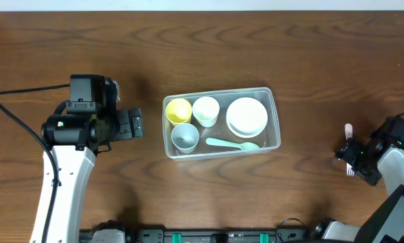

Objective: Pack container
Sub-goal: 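Move the right gripper right to the white fork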

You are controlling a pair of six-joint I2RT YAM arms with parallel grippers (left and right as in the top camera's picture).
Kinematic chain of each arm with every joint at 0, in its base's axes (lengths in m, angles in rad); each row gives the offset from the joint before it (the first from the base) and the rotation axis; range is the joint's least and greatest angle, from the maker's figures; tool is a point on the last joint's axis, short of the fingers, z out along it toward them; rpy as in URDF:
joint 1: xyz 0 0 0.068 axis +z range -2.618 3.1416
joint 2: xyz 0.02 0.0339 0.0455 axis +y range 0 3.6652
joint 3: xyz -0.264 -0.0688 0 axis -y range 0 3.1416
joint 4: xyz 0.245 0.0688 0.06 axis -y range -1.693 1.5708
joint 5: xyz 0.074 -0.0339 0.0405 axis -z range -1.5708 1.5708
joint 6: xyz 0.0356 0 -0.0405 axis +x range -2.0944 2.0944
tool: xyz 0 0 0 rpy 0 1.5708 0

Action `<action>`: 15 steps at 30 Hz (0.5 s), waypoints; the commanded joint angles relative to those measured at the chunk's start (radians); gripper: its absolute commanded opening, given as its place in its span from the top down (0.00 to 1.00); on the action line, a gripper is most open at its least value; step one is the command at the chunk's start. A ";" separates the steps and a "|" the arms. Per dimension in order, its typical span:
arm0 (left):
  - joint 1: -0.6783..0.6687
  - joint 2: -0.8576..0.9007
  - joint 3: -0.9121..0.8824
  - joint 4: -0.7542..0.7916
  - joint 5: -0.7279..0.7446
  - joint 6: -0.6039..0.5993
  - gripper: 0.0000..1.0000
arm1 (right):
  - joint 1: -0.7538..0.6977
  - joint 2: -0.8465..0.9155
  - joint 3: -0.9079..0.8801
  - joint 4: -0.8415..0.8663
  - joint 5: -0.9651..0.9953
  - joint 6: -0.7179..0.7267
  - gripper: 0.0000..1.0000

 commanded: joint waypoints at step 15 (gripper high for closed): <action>0.002 -0.003 0.001 -0.001 0.011 -0.009 0.02 | -0.005 0.077 -0.068 0.087 -0.028 -0.007 0.38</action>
